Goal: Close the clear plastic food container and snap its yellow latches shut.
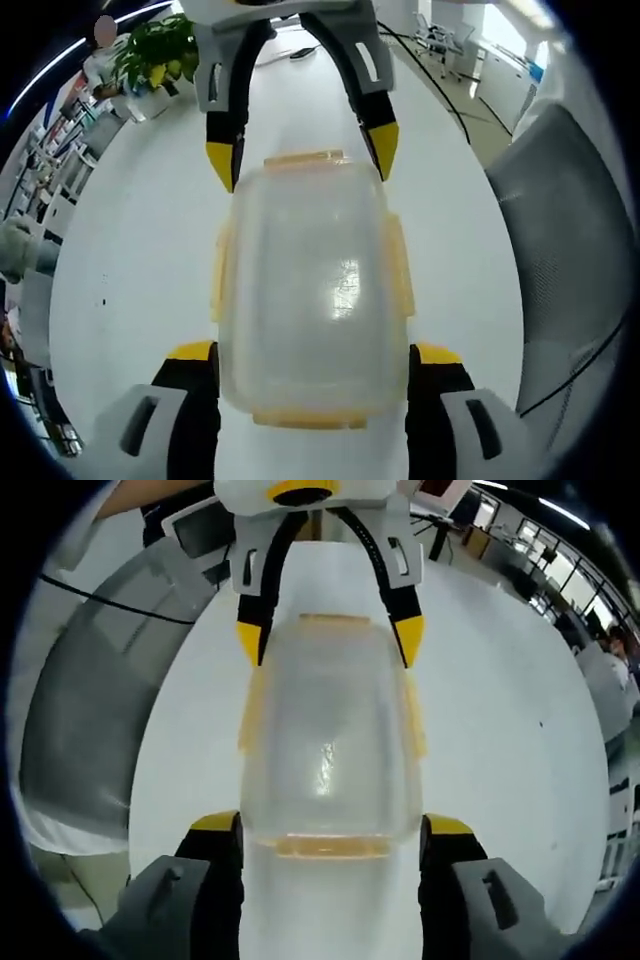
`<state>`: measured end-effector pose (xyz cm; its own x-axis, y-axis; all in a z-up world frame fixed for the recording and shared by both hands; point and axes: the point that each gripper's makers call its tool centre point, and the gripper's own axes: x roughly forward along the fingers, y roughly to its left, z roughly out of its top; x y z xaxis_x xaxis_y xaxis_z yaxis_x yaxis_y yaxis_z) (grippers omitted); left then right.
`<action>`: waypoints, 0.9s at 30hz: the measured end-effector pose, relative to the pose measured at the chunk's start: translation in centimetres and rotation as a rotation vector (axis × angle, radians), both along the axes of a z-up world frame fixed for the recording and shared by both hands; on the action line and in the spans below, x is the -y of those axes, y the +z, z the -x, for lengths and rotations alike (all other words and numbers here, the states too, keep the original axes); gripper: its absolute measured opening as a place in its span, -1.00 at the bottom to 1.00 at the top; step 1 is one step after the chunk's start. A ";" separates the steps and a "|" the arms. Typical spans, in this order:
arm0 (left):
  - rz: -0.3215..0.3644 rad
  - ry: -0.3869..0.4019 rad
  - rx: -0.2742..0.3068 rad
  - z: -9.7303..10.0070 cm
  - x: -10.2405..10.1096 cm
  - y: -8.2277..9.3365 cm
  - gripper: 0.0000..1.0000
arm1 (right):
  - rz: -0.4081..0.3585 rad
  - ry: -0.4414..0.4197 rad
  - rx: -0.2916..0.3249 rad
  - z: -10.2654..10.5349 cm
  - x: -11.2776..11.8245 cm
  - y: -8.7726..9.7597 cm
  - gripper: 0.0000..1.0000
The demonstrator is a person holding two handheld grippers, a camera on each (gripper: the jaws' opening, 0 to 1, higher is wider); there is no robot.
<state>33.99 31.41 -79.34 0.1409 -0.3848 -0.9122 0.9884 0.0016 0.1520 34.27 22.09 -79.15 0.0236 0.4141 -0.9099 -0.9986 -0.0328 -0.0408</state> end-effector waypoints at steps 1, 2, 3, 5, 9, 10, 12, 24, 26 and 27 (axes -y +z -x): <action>-0.001 0.000 0.000 -0.3 0.0 0.0 0.46 | -0.003 -0.003 0.000 -0.4 0.0 0.0 0.37; -0.004 -0.002 0.001 -0.7 0.0 0.0 0.46 | -0.007 -0.005 -0.001 -0.7 0.0 0.0 0.37; -0.006 -0.002 0.001 -1.0 -0.1 0.0 0.46 | -0.010 -0.007 -0.002 -1.1 -0.1 0.0 0.37; -0.005 0.000 0.001 -1.8 -0.1 0.0 0.46 | -0.011 -0.009 0.000 -1.9 -0.1 0.1 0.37; -0.014 0.005 0.002 -3.4 -0.2 0.0 0.46 | -0.025 -0.017 -0.004 -3.3 -0.1 0.1 0.36; -0.014 0.005 0.001 -3.7 -0.3 0.0 0.46 | -0.027 -0.017 -0.005 -3.7 -0.2 0.1 0.36; -0.010 0.009 0.000 -4.5 -0.3 0.0 0.46 | -0.027 -0.016 -0.004 -4.5 -0.3 0.1 0.36; -0.015 0.006 0.001 -8.1 -0.6 -0.1 0.46 | -0.048 -0.025 -0.008 -8.0 -0.4 0.1 0.36; -0.015 0.004 0.002 -8.5 -0.6 -0.1 0.46 | -0.053 -0.027 -0.008 -8.4 -0.4 0.1 0.36; -0.013 0.004 0.002 -8.7 -0.6 -0.1 0.46 | -0.056 -0.028 -0.008 -8.6 -0.5 0.1 0.36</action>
<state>42.71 32.04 -79.44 0.1441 -0.3724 -0.9168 0.9881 0.0040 0.1537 42.90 22.55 -79.03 0.0283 0.4640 -0.8854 -0.9994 -0.0030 -0.0335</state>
